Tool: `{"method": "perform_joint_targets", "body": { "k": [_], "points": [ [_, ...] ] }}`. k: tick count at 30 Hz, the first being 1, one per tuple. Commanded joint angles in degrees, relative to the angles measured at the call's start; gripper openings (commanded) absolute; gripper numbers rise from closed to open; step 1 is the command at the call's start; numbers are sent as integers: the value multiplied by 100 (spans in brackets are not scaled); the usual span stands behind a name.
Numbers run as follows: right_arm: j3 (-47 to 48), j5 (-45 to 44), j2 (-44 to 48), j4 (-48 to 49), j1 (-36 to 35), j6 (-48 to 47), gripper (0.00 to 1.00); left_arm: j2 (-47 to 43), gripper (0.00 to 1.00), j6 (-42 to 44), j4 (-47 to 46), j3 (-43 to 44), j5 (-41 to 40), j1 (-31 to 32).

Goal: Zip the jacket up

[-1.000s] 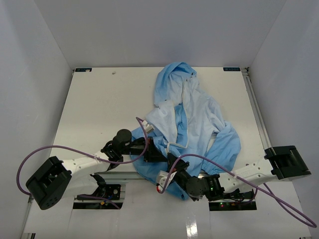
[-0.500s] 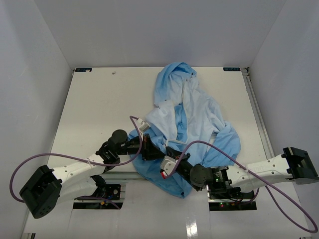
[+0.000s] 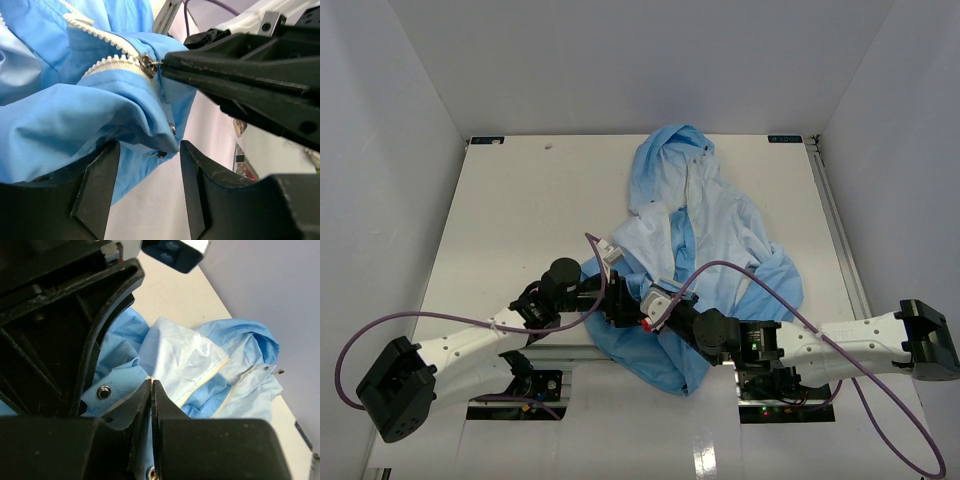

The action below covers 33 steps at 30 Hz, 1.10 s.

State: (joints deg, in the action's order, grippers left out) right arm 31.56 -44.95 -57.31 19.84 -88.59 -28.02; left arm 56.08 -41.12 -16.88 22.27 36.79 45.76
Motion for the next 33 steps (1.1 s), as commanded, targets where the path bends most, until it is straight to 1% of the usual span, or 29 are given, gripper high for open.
{"method": "perform_joint_targets", "body": {
  "k": [1,4,8,14,17,19,22,25,27,29,33],
  "points": [
    [331,108,-24,198,35,661,8,-666,68,121,521,131,-383,21],
    [471,186,-78,43,35,1062,8,-987,74,120,703,84,-711,21],
    [586,318,-111,29,35,1396,8,-1126,76,-35,546,58,-849,19],
    [519,289,-190,238,27,1644,8,-1031,74,-372,301,-147,-1350,12],
    [493,302,-226,282,26,1802,8,-1012,69,-438,105,-254,-1553,21],
    [459,267,-205,283,35,1899,8,-1023,60,-437,-73,-331,-1567,21],
    [369,143,-119,262,35,2064,8,-1061,29,-388,-133,-372,-1646,21],
    [191,127,91,213,35,2240,8,-1161,13,-378,-273,-487,-1682,13],
    [94,119,187,183,35,2315,8,-1206,5,-356,-348,-510,-1631,20],
    [26,110,229,144,35,2370,8,-1205,0,-344,-368,-496,-1588,21],
    [-68,165,206,111,35,2464,8,-1082,0,-344,-468,-470,-1395,18]
  ]
}}
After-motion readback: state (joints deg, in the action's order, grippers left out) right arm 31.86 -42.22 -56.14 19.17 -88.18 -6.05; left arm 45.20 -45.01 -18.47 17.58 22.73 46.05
